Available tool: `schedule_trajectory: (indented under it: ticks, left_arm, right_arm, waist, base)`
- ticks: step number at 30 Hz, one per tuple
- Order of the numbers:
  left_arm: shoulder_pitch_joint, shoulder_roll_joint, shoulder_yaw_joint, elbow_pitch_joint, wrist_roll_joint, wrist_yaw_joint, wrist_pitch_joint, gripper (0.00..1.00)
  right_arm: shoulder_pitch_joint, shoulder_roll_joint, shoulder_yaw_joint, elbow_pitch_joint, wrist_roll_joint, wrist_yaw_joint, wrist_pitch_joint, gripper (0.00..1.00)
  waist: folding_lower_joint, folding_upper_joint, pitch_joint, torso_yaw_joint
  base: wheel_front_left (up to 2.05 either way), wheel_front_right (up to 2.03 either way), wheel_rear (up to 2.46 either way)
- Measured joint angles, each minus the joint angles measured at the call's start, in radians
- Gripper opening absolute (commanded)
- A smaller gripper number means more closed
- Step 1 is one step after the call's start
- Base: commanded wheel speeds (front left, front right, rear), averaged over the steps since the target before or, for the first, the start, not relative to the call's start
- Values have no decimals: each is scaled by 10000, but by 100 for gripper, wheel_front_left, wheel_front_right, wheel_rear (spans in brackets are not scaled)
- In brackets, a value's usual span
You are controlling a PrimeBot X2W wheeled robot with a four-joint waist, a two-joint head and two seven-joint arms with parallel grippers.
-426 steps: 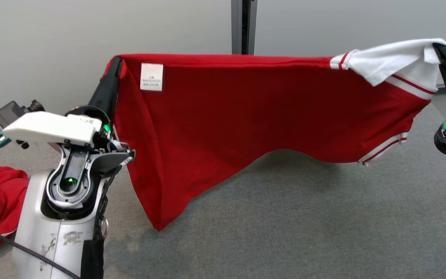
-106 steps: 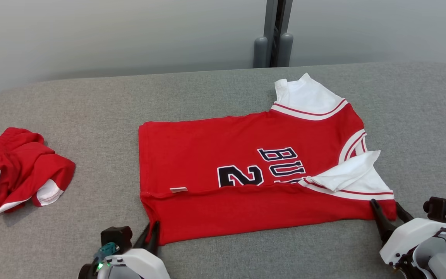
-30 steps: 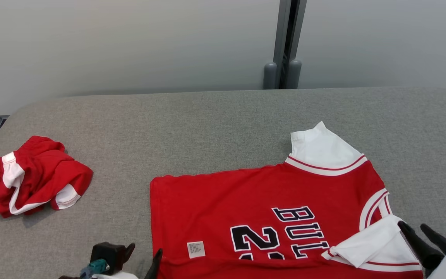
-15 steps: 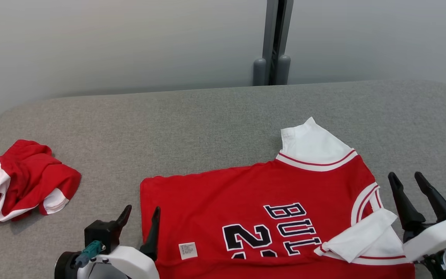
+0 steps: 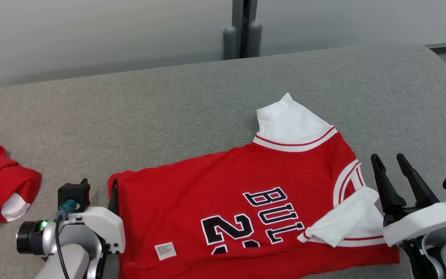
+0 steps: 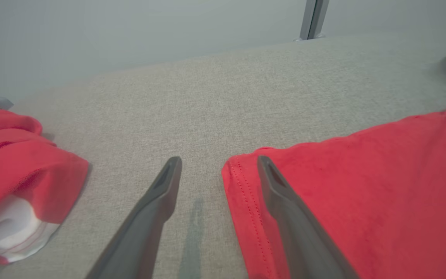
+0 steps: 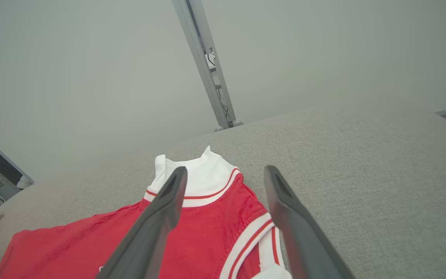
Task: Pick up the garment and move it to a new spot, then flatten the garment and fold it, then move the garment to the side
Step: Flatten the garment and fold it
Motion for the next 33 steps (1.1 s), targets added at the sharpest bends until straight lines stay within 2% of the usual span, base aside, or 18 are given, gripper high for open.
schedule_trajectory:
  ticks: [4, 7, 26, 27, 29, 33]
  left_arm:
    - [-575, 217, -96, 740, 155, -117, 311, 100]
    - [-866, 397, -378, 1271, 336, -408, 677, 100]
    - [-1695, 159, -690, 2604, 274, -874, 719, 100]
    - [-1696, 132, -696, 2667, 224, -899, 717, 84]
    - [-1763, 61, -696, 2801, 136, -1074, 633, 0]
    - [-1783, -35, -644, 2880, 12, -1143, 397, 0]
  right_arm:
    - [-171, -2, 90, 69, 82, 0, -35, 100]
    - [-244, 4, 199, 119, 140, 0, -77, 100]
    - [-394, -61, 520, 546, 364, 0, -194, 100]
    - [-395, -67, 537, 564, 366, 0, -194, 100]
    - [-398, -82, 571, 623, 366, 0, -192, 100]
    - [-397, -128, 539, 694, 380, 0, -211, 100]
  waist:
    - [0, 0, 289, -276]
    - [0, 0, 428, -460]
    - [0, 0, 578, -633]
    - [0, 0, 578, -635]
    - [0, 0, 573, -626]
    - [0, 0, 529, -572]
  base:
    - [0, 0, 0]
    - [0, 0, 0]
    - [0, 0, 0]
    - [0, 0, 0]
    - [0, 0, 0]
    - [0, 0, 0]
